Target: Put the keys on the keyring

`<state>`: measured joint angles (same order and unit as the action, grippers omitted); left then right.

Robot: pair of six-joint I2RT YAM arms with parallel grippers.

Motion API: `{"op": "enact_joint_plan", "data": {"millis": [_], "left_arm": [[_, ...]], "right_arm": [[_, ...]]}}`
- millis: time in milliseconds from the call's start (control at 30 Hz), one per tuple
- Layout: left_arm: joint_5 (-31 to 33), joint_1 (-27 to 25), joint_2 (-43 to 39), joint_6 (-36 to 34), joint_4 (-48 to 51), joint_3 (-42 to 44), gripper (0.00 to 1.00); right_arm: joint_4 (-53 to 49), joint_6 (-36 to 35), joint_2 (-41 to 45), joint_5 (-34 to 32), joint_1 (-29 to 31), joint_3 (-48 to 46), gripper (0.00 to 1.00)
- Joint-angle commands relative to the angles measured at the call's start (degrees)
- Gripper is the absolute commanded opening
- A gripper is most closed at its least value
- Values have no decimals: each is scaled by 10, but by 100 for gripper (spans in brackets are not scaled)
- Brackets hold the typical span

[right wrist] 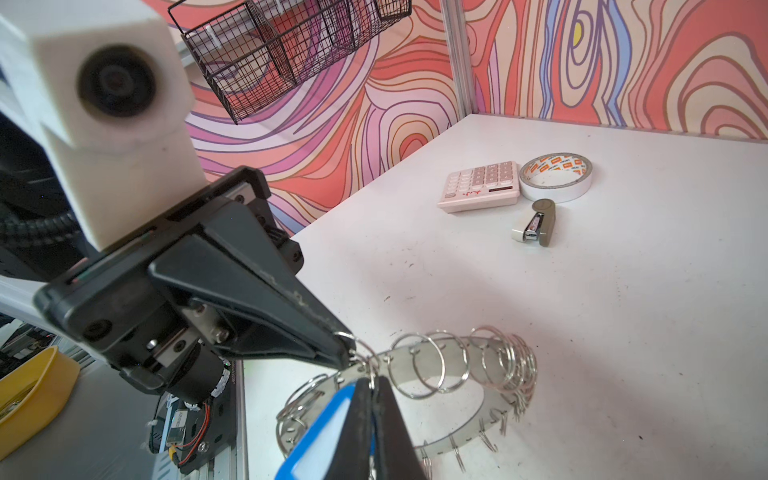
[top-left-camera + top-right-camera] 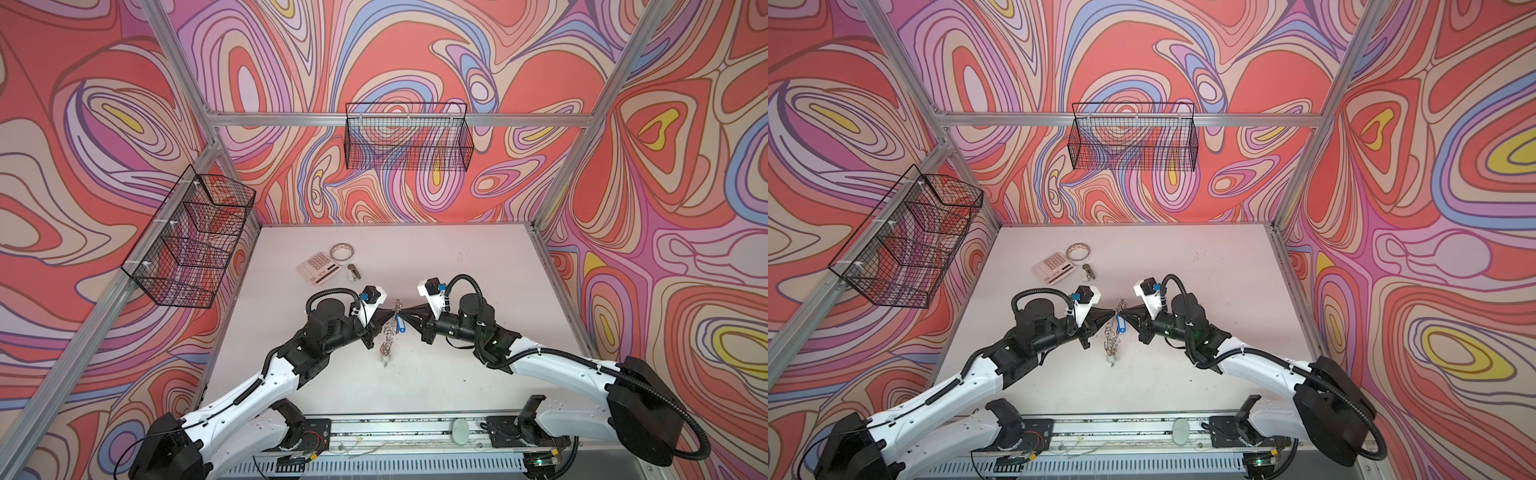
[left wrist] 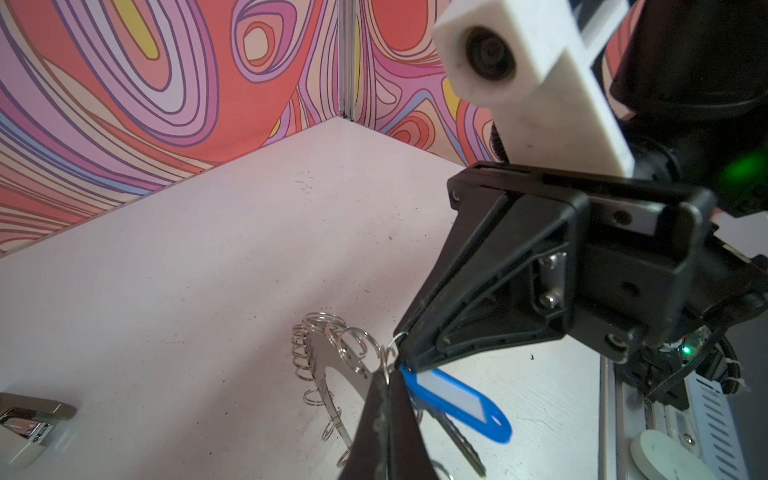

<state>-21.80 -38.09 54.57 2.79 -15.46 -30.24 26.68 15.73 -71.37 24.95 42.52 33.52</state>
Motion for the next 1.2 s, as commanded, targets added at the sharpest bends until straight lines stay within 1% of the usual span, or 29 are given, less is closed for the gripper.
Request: {"op": "enact_joint_plan", "data": {"millis": [0, 100, 200, 333, 400, 467, 533, 567, 633, 667, 767, 867, 933, 1000, 1100, 1133, 1167], "left_arm": [[-1, -2, -11, 41, -163, -7, 0], [-3, -2, -8, 49, -169, -6, 0], [-1, -2, -7, 50, -169, -3, 0], [1, -2, -4, 49, -166, -1, 0], [3, -2, -4, 49, -167, 0, 0], [4, -2, -3, 50, -169, 1, 0], [3, -2, -1, 50, -167, 1, 0], [2, -2, 1, 50, -166, 0, 0], [-1, -2, 4, 52, -166, -2, 0], [-2, -2, 5, 54, -168, -2, 0], [-3, -2, 13, 62, -176, -2, 0], [-9, -2, 18, 67, -176, -7, 0], [-9, -2, 20, 71, -178, -8, 0], [-2, -2, 25, 77, -182, -11, 0], [-4, -2, 41, 79, -193, -20, 0], [-9, -2, 47, 79, -199, -24, 0], [-13, -2, 53, 81, -203, -27, 0]], "right_arm": [[-39, 1, -15, 34, -15, -18, 0], [-38, 3, -15, 43, -27, -19, 3], [-38, 3, -14, 42, -32, -20, 12], [-39, 8, -11, 35, -44, -24, 20], [-39, 11, -7, 32, -54, -25, 22], [-46, 10, 1, 21, -60, -25, 27], [-62, 7, 12, 4, -68, -21, 31], [-64, 13, 18, 1, -75, -21, 36], [-70, 32, 35, -15, -97, -21, 52], [-73, 37, 41, -22, -110, -21, 57], [-76, 58, 52, -28, -157, -9, 68], [-78, 70, 55, -9, -189, 19, 77], [-71, 63, 51, 4, -193, 38, 78], [-80, 63, 38, 16, -193, 61, 76], [-72, 67, 15, 56, -193, 89, 75], [-58, 69, 10, 66, -193, 92, 77], [-44, 71, 7, 68, -192, 92, 80]]}}
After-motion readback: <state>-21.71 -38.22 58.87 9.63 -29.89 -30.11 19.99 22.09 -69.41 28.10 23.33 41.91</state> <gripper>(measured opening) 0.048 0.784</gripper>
